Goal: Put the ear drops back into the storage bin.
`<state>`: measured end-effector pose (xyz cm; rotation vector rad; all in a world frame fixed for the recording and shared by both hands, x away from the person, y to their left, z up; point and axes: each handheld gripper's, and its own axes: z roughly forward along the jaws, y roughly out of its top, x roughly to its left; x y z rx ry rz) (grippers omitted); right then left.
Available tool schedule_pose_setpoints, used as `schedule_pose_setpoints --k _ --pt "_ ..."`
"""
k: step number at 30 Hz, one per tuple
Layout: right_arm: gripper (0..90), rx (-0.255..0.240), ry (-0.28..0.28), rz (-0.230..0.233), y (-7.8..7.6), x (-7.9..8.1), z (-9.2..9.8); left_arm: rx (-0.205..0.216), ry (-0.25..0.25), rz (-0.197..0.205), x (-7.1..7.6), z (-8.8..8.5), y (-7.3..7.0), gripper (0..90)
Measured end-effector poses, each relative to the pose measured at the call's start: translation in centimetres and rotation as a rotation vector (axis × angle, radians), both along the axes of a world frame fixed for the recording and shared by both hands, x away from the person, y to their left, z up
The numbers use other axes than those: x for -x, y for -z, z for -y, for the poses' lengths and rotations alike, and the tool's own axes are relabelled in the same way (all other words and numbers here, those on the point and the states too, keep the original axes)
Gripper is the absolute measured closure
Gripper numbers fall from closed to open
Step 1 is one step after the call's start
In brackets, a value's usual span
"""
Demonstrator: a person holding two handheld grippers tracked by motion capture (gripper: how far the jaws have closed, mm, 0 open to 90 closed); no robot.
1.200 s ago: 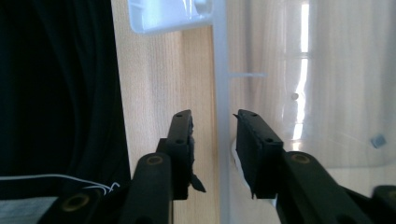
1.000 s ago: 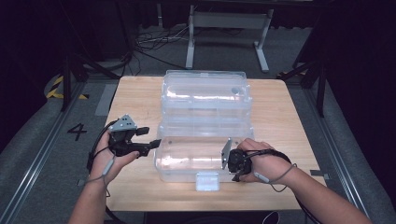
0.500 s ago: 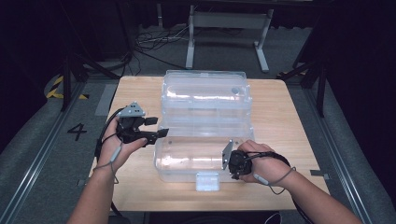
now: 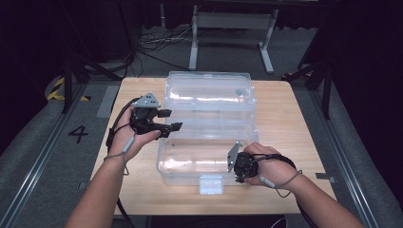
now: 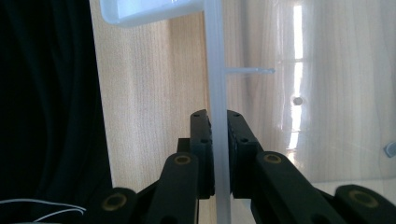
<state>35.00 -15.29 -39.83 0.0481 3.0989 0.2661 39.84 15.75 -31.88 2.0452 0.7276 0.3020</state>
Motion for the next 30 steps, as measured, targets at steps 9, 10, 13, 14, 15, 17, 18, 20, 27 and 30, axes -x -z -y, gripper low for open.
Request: schedule_pose_setpoints --k 9,10,13,14,15,17,18,20,27,30 --pt "83.4 -0.036 0.002 -0.004 0.1 0.1 0.4 -0.034 0.037 0.023 -1.8 2.4 -1.8 37.8" --pt "83.4 -0.034 -0.002 -0.003 0.0 0.0 0.4 -0.035 0.039 0.025 -2.0 2.7 -2.0 37.8" --pt "83.4 -0.048 -0.003 -0.009 0.1 0.0 0.5 -0.031 0.055 0.025 -2.7 3.5 -2.3 37.8" --pt "83.4 -0.047 -0.003 -0.008 0.1 0.0 0.5 -0.031 0.061 0.023 -3.0 3.7 -2.4 38.0" --pt "83.3 -0.044 -0.004 -0.007 0.1 0.0 0.6 -0.035 0.072 0.02 -3.4 4.1 -2.5 38.1" --pt "83.4 -0.047 -0.005 -0.009 0.1 0.0 0.6 -0.037 0.08 0.023 -3.7 4.3 -2.5 38.5" --pt "83.3 -0.046 -0.007 -0.01 0.1 0.0 0.6 -0.045 0.087 0.026 -4.0 4.6 -2.5 38.8" --pt "83.3 -0.045 -0.005 -0.01 0.0 0.0 0.6 -0.058 0.124 0.029 -4.8 5.4 -2.4 39.8" --pt "83.3 -0.06 -0.013 -0.01 0.1 -0.1 0.8 -0.068 0.179 0.009 -6.5 6.6 -1.9 46.8" --pt "83.3 -0.059 -0.009 -0.011 0.1 -0.1 0.8 -0.073 0.188 -0.001 -7.0 6.9 -1.8 49.1"
